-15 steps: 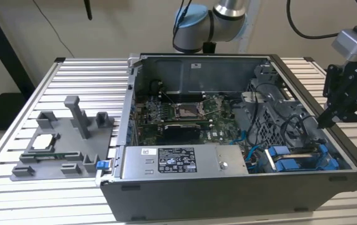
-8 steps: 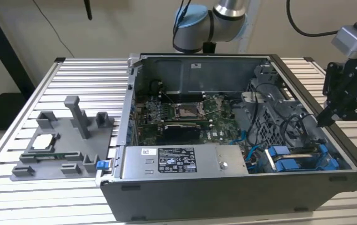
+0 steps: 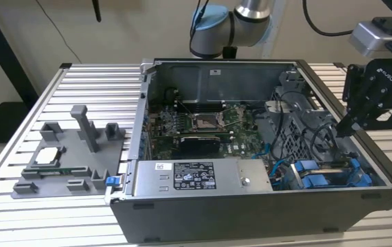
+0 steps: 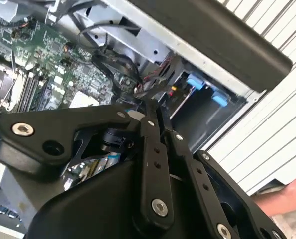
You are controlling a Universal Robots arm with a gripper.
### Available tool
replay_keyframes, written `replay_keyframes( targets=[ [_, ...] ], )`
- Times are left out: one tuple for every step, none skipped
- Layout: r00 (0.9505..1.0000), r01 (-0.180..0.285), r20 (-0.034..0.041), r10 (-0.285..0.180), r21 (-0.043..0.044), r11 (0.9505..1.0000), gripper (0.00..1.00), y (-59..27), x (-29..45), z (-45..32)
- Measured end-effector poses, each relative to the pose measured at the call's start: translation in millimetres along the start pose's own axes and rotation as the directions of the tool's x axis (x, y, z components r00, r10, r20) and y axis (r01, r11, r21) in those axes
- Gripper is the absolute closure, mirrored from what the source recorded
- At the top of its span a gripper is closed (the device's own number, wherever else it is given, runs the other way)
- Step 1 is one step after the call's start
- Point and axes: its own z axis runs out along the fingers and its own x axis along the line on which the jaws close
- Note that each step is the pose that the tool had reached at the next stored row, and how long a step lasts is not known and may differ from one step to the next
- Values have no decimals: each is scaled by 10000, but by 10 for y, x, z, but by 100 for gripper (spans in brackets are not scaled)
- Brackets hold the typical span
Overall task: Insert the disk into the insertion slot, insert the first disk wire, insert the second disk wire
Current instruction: 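Insert the first disk wire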
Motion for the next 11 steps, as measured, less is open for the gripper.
replay_keyframes(
  targets=[
    [10000, 0, -1, 0, 1, 10000, 100, 45, 4, 1],
    [10000, -2, 1, 2, 3, 10000, 100, 94, 8, 5],
    [10000, -1, 1, 1, 4, 10000, 100, 136, 13, 8],
    [10000, 0, 1, 0, 6, 10000, 100, 181, 18, 10],
    [10000, 0, 1, 0, 9, 10000, 100, 227, 25, 13],
    [10000, 0, 2, 0, 16, 10000, 100, 270, 37, 18],
    [10000, 1, -1, -1, 29, 10000, 100, 299, 54, 23],
    [10000, 2, -2, -2, 37, 10000, 100, 315, 75, 33],
    [10000, 2, 1, -2, 40, 10000, 100, 318, 101, 50],
    [10000, 3, 1, -3, 40, 10000, 100, 316, 129, 65],
    [10000, 4, 0, -4, 43, 10000, 100, 314, 155, 80]
  ],
)
